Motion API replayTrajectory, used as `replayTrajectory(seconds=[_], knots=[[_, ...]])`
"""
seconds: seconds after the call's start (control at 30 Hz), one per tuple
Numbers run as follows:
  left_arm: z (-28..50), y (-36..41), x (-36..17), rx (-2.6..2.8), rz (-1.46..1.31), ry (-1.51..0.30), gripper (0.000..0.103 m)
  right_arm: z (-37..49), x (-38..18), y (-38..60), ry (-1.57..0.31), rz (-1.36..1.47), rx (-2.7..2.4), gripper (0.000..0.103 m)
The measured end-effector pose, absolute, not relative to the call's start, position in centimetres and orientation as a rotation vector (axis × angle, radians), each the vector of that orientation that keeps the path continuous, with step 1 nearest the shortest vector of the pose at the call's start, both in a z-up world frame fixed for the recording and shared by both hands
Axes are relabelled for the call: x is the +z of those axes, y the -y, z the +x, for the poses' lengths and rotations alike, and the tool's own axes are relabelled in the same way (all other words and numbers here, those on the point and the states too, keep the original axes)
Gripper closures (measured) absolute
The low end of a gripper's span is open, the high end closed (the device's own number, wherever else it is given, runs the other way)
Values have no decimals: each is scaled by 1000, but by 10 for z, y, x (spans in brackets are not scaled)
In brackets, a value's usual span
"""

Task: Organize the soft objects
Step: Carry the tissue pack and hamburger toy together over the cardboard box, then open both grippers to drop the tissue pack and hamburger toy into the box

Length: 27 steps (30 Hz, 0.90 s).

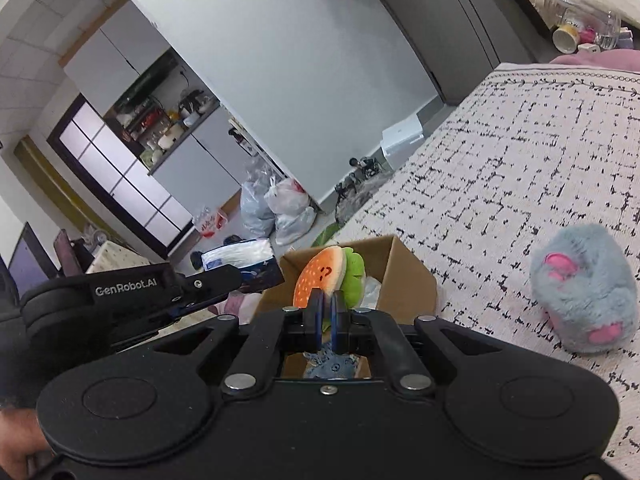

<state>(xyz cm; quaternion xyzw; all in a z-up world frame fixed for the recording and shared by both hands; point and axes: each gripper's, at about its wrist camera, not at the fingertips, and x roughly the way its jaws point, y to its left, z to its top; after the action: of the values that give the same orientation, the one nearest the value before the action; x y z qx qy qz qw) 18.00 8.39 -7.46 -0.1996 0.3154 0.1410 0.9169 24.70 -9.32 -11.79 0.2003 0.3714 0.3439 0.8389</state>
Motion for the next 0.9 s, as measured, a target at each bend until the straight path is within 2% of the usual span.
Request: replayTrajectory(seconds=[0.27,0.47,0.9], knots=[[189,-101,-102,291,-472,-684,90,249,-128,79,-832,375,720,99],[197,-111,-118,274,-510,-695,90,244,-135,65,-864,264,705,94],[200,-116,-139,288,-538,-721,89,237,-126,78,-829,315,681,94]])
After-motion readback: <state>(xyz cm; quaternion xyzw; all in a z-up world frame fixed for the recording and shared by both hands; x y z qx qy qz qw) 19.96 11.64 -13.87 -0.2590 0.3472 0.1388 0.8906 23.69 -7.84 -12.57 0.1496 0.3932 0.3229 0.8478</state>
